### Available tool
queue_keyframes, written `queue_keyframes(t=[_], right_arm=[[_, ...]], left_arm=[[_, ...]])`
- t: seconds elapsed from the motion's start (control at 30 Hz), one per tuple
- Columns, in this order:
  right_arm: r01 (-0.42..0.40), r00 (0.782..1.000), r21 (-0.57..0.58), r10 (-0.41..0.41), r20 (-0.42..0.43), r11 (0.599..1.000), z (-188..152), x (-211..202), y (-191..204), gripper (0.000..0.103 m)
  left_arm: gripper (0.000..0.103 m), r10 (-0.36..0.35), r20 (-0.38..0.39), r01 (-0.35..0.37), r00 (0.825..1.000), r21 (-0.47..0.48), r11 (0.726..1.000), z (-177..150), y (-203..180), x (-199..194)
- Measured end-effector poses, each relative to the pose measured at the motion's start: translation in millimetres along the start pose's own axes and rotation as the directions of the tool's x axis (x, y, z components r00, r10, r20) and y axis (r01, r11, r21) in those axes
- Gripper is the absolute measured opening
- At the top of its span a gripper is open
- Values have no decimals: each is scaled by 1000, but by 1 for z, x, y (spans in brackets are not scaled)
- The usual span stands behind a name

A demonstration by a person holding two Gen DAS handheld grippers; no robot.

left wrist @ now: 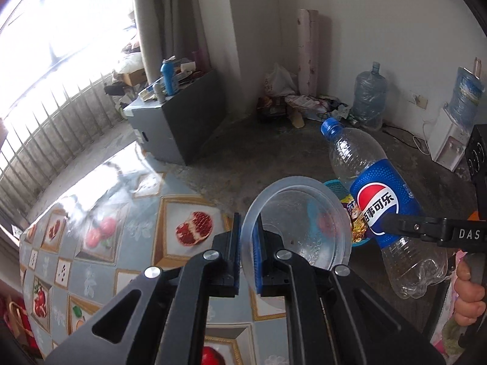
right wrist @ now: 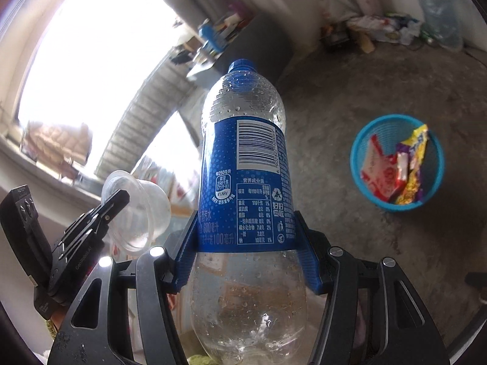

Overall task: Collect trash
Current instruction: 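Carry the bottle and cup to the wastebasket with both tools, then open both tools over the wastebasket to drop bottle and cup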

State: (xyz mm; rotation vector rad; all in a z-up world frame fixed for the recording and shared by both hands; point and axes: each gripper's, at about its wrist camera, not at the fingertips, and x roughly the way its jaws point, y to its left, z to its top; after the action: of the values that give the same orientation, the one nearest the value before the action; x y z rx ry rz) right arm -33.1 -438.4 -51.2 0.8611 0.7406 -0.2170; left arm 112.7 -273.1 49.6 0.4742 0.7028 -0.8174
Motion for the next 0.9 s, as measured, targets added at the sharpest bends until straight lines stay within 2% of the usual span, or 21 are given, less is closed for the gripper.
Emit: queue_keyframes(t=[0.13, 0.3, 0.47, 0.67, 0.73, 0.8, 0.83, 0.9], right_arm=[[21, 999, 63, -23, 31, 998, 9, -12, -27, 55], [56, 997, 143, -63, 44, 988, 20, -13, -68, 55], [112, 993, 194, -118, 22, 975, 40, -2, -110, 55], [156, 988, 240, -150, -41, 958, 72, 28, -153, 57], [164, 986, 273, -153, -62, 948, 80, 39, -170, 58], [187, 982, 302, -170, -79, 935, 90, 58, -195, 65], [200, 979, 309, -182, -87, 930, 93, 66, -207, 66], [262, 964, 348, -231, -128, 900, 92, 81, -235, 66]], left_arm=[[7, -50, -17, 50, 999, 45, 998, 19, -28, 20], [7, -124, -83, 130, 989, 78, 988, 39, -56, 58], [7, -177, -184, 193, 967, 76, 978, 65, -83, 116], [7, -236, -249, 259, 939, 64, 964, 95, -124, 180], [8, -285, -263, 305, 922, 40, 952, 102, -140, 205], [34, -311, -313, 337, 897, 30, 941, 101, -153, 235], [57, -308, -342, 336, 888, 27, 941, 99, -160, 253], [60, -278, -357, 310, 892, 35, 950, 93, -168, 273]])
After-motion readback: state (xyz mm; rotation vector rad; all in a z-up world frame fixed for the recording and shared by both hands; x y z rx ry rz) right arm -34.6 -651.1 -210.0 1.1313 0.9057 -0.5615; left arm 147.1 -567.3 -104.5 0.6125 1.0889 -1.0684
